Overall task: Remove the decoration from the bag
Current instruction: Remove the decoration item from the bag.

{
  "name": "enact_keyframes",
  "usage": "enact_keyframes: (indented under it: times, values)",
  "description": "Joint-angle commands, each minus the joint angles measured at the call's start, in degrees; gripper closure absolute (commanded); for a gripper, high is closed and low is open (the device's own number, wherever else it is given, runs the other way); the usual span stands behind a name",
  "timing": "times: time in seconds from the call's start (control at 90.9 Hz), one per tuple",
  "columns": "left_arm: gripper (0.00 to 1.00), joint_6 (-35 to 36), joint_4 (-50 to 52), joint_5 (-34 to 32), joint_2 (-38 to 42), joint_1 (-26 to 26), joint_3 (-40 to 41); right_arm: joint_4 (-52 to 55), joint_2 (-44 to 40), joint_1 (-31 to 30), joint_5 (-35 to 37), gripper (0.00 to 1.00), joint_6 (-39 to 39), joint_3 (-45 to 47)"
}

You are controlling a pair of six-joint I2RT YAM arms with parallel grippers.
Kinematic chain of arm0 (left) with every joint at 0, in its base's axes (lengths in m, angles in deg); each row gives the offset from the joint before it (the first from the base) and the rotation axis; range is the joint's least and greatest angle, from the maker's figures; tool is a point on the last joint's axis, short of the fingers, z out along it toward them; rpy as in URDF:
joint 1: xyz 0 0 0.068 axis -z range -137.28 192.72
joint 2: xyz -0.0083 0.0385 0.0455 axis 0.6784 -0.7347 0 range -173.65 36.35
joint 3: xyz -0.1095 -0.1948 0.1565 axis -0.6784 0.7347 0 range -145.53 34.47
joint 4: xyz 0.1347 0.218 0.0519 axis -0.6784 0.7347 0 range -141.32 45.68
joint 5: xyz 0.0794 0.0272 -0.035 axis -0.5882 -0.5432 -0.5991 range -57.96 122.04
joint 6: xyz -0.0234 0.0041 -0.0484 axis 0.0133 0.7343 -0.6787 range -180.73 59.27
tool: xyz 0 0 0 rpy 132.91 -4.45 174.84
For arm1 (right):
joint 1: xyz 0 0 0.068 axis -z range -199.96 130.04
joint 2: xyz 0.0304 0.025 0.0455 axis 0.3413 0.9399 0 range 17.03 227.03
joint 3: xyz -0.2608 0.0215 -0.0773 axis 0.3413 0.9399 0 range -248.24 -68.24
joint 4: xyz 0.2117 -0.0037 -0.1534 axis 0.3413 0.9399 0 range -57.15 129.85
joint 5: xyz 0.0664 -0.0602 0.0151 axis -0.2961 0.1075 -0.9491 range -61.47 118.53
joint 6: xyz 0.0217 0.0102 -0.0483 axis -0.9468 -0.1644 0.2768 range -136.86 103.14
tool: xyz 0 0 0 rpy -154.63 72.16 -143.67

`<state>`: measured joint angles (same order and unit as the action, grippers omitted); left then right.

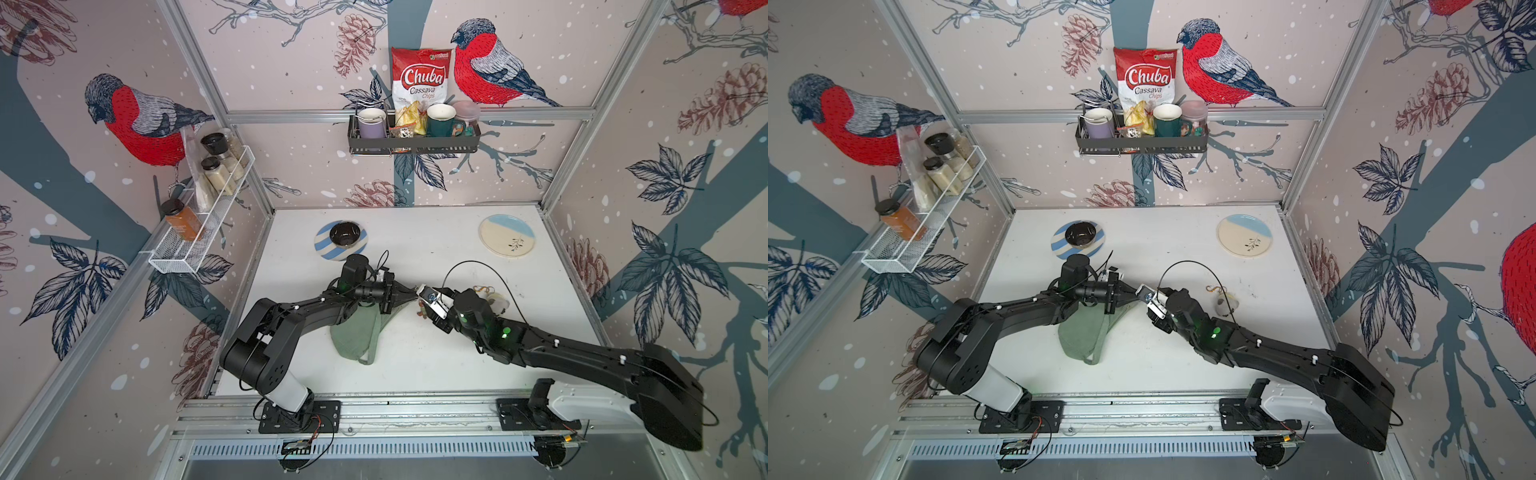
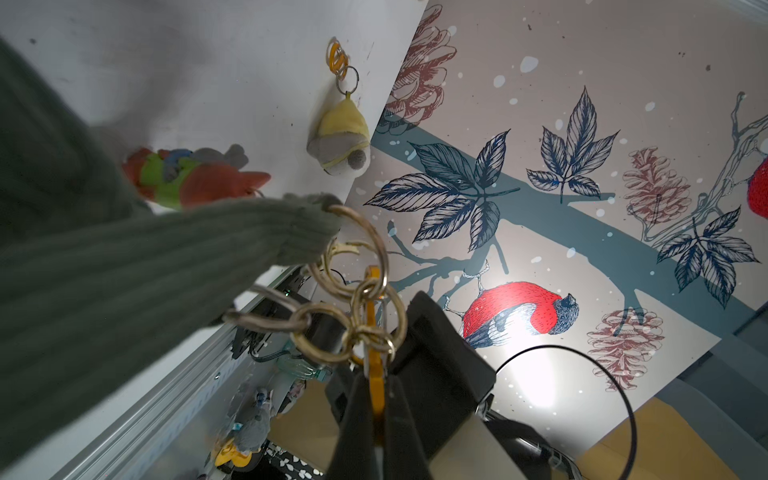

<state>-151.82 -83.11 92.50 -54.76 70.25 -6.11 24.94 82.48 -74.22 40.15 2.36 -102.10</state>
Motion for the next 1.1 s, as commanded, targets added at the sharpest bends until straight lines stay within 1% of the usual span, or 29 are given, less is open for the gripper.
enact_keyframes:
  times: [0.0,0.055,0.077,0.11,0.143,0.187,0.22,0.242,0.286,0.363,0.429,0.495,0.539,0.572,0.638,0.671,0.726,0.935,1.089]
  values:
    - [1.00,6.78,1.63,4.12,-0.08,-0.54,-2.24,10.33,-3.59,7.43,-20.30,0.44,-11.25,-0.58]
    - [1.00,15.32,10.10,5.43,0.58,-0.55,-4.77,9.83,-4.78,11.41,-28.22,0.43,-16.08,-1.17]
    - [1.00,19.85,16.13,5.53,1.15,-0.52,-6.11,8.89,-5.06,13.12,-31.70,0.43,-18.81,-1.26]
    - [1.00,28.93,26.21,4.90,1.95,-0.52,-8.75,6.86,-5.21,16.53,-36.95,0.43,-23.86,-0.92]
    - [1.00,40.55,39.89,3.46,2.53,-0.54,-13.45,4.43,-5.36,18.87,-41.64,0.44,-27.63,-0.36]
    - [1.00,53.34,54.78,0.61,2.57,-0.55,-18.07,2.23,-5.90,20.22,-46.40,0.44,-30.61,0.57]
    - [1.00,60.51,62.97,-0.64,1.97,-0.56,-21.40,1.51,-6.58,20.40,-47.89,0.43,-31.18,1.32]
    - [1.00,63.67,65.95,-0.58,1.68,-0.62,-22.49,1.32,-7.12,20.39,-48.46,0.43,-31.11,1.74]
    - [1.00,67.27,68.94,-0.30,1.27,-0.63,-23.62,1.27,-8.26,20.42,-48.50,0.42,-29.59,2.29]
    - [1.00,75.05,75.54,-1.06,0.36,-0.63,-25.48,1.44,-9.10,20.62,-46.85,0.43,-26.63,2.13]
    - [1.00,81.91,81.99,-1.32,-1.64,-0.59,-29.70,0.97,-8.56,20.68,-47.41,0.43,-24.91,1.23]
    - [1.00,85.61,85.38,-1.59,-3.09,-0.61,-31.78,1.94,-7.31,20.33,-47.67,0.44,-22.04,-0.13]
    - [1.00,87.83,87.25,-1.19,-3.83,-0.58,-33.54,5.12,-6.32,19.20,-46.82,0.45,-18.53,-1.48]
    - [1.00,89.14,88.30,-0.71,-4.22,-0.58,-34.39,8.96,-5.43,17.82,-44.37,0.46,-14.85,-2.87]
    - [1.00,90.99,89.80,-0.18,-4.86,-0.63,-36.15,16.20,-3.94,13.04,-37.73,0.48,-7.67,-5.99]
    - [1.00,91.30,90.03,0.04,-5.22,-0.63,-36.61,17.15,-3.70,10.95,-34.71,0.49,-5.68,-6.58]
    - [1.00,91.22,89.86,0.58,-5.67,-0.63,-36.70,16.06,-3.82,9.26,-31.33,0.49,-4.59,-6.02]
    - [1.00,90.37,88.53,2.96,-5.78,-0.14,-35.58,10.62,-2.84,7.78,-26.90,0.52,-3.93,-4.84]
    - [1.00,89.90,88.35,3.93,-5.98,0.95,-35.24,8.79,-0.70,6.03,-24.24,0.52,-1.21,-5.69]
